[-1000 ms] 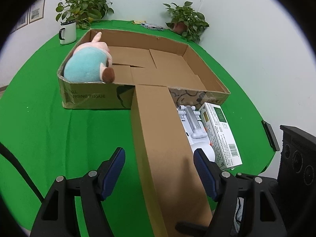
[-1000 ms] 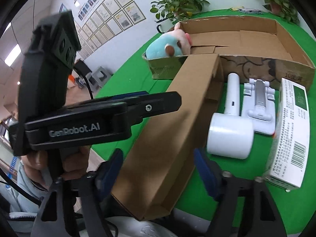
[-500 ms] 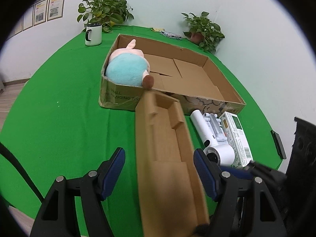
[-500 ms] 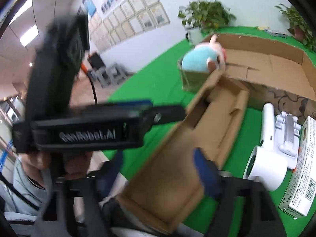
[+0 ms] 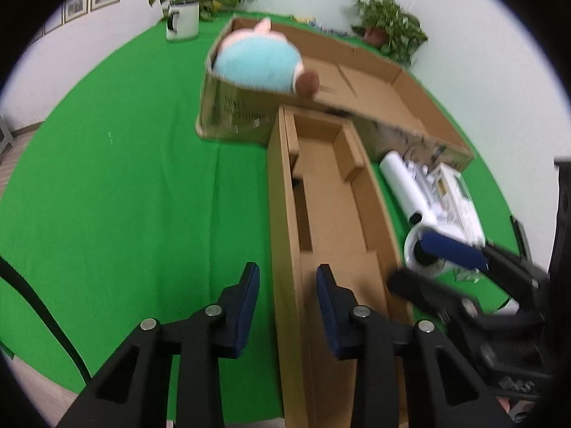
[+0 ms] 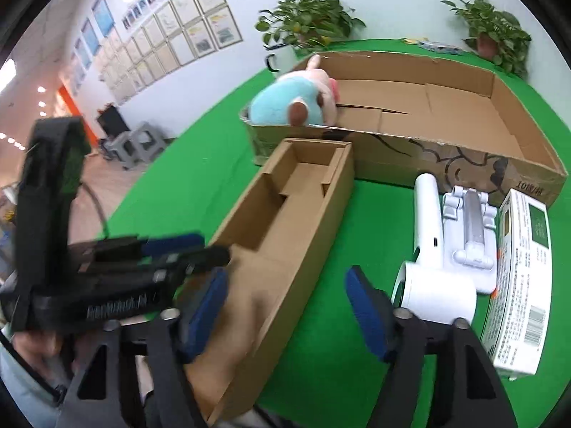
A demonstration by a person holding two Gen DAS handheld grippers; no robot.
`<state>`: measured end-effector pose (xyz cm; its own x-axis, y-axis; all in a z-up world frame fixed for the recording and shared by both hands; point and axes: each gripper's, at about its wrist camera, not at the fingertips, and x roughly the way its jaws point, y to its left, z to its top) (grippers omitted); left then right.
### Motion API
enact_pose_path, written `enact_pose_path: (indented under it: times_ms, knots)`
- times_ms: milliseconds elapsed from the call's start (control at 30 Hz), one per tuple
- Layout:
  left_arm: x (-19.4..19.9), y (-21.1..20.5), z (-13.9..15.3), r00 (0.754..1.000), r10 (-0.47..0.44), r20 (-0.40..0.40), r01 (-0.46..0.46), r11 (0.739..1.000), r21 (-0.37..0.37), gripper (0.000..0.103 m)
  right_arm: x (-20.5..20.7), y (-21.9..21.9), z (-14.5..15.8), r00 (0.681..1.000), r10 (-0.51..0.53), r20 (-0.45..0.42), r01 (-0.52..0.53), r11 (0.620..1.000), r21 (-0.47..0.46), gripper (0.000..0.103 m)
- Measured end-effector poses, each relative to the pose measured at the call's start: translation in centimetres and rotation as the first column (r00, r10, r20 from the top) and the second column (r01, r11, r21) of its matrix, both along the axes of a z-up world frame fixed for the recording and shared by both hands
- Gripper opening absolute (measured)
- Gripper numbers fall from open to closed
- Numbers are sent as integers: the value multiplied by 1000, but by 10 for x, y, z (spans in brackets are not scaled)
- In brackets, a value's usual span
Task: Organize objects
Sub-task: 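Grasp the cardboard insert's side wall with the right gripper and lift it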
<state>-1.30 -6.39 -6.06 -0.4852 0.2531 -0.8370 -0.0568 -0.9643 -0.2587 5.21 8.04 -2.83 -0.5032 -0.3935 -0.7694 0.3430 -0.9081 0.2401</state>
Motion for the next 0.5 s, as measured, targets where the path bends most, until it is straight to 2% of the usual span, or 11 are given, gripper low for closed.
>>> enact_pose_path:
  times_ms: [67,100,133,167,233,367,400,433,500]
  knots:
    - [6,7,-1,1000,-20,1,20,999,26,27,-5,-4,-8,1000,-16,9,16,999,39,48]
    - [9,13,0,1000,-31,-2,31,999,9,27,-7,-3,-14,999,-31,32,29,998,51,41]
    - [12,18,1,999,-37,-5,37,999,-2,27,-7,-2,-19,998,-35,51,32,998,53,34]
    - [15,22,1,999,-39,-6,39,999,-10,27,-7,0,-23,997,-38,69,34,998,57,32]
    - [21,32,-1,997,-73,12,73,997,17,27,1,5,-24,997,-34,72,30,998,53,20]
    - [27,43,0,996,-90,2,90,996,-13,30,21,15,-17,997,-27,68,21,997,78,19]
    - [24,42,0,996,-84,3,84,996,-8,31,23,19,-17,997,-46,68,39,995,90,22]
    - [22,41,-1,997,-75,2,75,997,-8,32,22,21,-18,996,-61,67,54,994,97,31]
    - [13,39,-1,999,-51,0,51,999,-11,33,14,25,-21,993,-95,64,88,991,104,36]
